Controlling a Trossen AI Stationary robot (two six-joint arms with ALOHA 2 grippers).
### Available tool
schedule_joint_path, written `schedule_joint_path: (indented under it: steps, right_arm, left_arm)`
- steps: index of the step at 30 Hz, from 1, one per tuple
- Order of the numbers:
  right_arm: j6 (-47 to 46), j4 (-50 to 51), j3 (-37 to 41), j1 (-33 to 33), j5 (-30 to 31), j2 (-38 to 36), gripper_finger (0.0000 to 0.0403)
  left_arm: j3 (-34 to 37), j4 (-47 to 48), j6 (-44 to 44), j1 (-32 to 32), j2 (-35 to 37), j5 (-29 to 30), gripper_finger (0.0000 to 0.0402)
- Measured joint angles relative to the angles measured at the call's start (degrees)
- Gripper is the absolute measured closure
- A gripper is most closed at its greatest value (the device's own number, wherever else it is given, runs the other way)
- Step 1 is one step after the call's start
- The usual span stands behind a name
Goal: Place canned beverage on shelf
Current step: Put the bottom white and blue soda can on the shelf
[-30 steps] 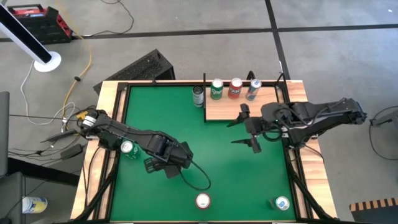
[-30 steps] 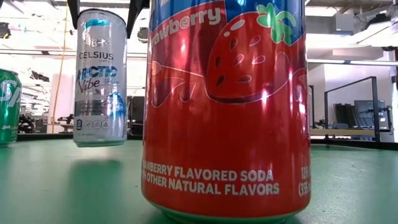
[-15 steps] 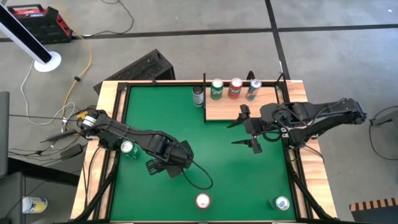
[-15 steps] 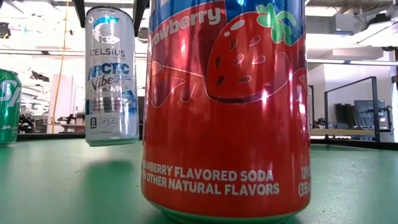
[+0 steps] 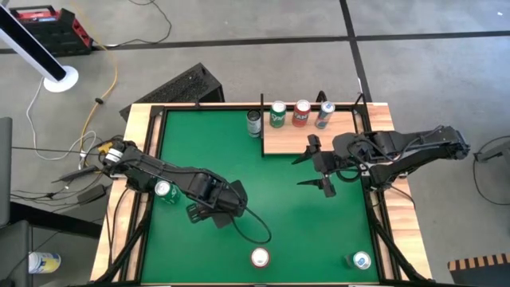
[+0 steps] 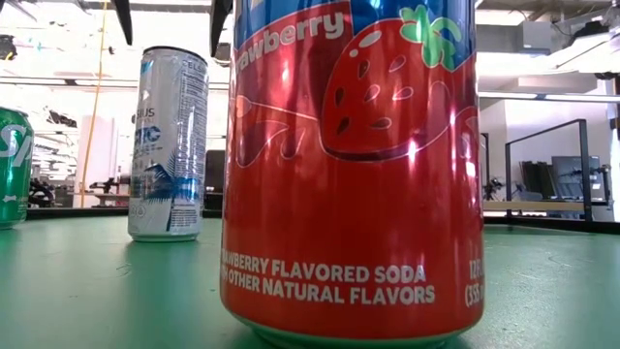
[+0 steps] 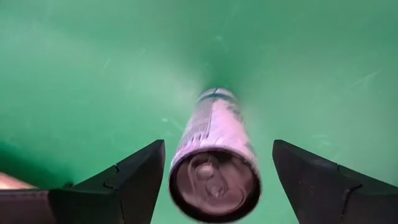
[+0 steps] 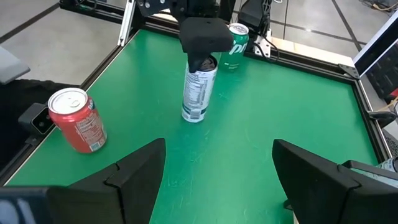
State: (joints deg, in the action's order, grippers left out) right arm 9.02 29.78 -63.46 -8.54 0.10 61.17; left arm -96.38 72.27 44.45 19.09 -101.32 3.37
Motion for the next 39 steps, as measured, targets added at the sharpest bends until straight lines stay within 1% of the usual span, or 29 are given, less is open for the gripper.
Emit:
schedule_joint_path:
  steps: [3, 7, 13, 17, 19, 21, 24, 26, 27, 29, 30, 32, 33, 35, 37, 39]
  right_arm:
    - [0.00, 0.00, 0.00, 0.00, 0.00, 0.00, 0.0083]
    - [0.00, -0.02, 0.00, 0.00, 0.00, 0.00, 0.0083]
    - [-0.02, -0.31, 0.00, 0.00, -0.02, 0.00, 0.0083]
    - [-0.13, -2.69, -0.02, 0.00, -0.02, 1.64, 0.0083]
    - [-0.48, -3.62, 0.04, 0.00, -0.02, 3.30, 0.0083]
    - [-1.74, -6.43, -0.03, 0.00, -0.04, 5.89, 0.0083]
    - [-2.12, -9.04, 0.01, -0.07, -0.07, 10.66, 0.0083]
    - [-2.93, -12.73, 0.00, -0.11, -0.11, 14.24, 0.0083]
    - [-3.05, -14.34, 0.02, -0.21, -0.11, 15.88, 0.0083]
    - [-3.19, -19.52, 0.04, -0.51, -0.11, 19.03, 0.0083]
    - [-3.28, -22.01, 0.02, -0.75, -0.15, 20.45, 0.0083]
    - [-3.68, -26.76, 0.02, -1.32, -0.15, 22.85, 0.0083]
    - [-4.10, -29.01, -0.22, -1.54, -0.14, 24.13, 0.0083]
    - [-6.12, -29.33, -1.77, -2.13, 0.35, 26.11, 0.0083]
    - [-8.07, -29.02, -4.16, -2.97, 3.01, 28.53, 0.0083]
    - [-9.05, -28.73, -6.05, -4.17, 7.00, 30.66, 0.0083]
  left_arm:
    - [0.00, 0.62, -1.10, -0.01, 0.23, 2.12, 0.0119]
    - [-1.02, 1.54, -2.60, -0.04, 0.50, 2.28, 0.0122]
    - [-6.89, 3.09, -6.48, -0.02, 0.52, 0.10, 0.0131]
    - [-10.46, 5.24, -9.84, -0.40, 2.27, 0.40, 0.0139]
    - [-10.46, 6.13, -13.25, -1.16, 4.09, 1.44, 0.0145]
    - [-10.34, 8.09, -18.55, -1.98, 6.07, 3.52, 0.0152]
    - [-10.25, 10.73, -31.33, -3.19, 8.81, 8.68, 0.0167]
    - [-10.25, 10.76, -37.73, -3.66, 10.41, 11.29, 0.0182]
    - [-10.25, 10.68, -39.30, -3.67, 11.14, 12.25, 0.0189]
    - [-9.81, 9.56, -39.59, -2.48, 12.48, 13.92, 0.0206]
    - [-8.64, 8.15, -38.48, -1.70, 13.47, 14.41, 0.0214]
    - [-4.14, 3.21, -35.58, -0.32, 16.22, 15.05, 0.0231]
    - [-1.05, 0.29, -34.57, 0.24, 18.11, 15.08, 0.0239]
    - [6.22, -5.63, -33.35, 0.76, 22.25, 15.32, 0.0255]
    - [14.46, -12.10, -32.11, 0.76, 27.07, 17.22, 0.0271]
    - [22.83, -18.75, -30.45, 0.73, 32.33, 19.79, 0.0286]
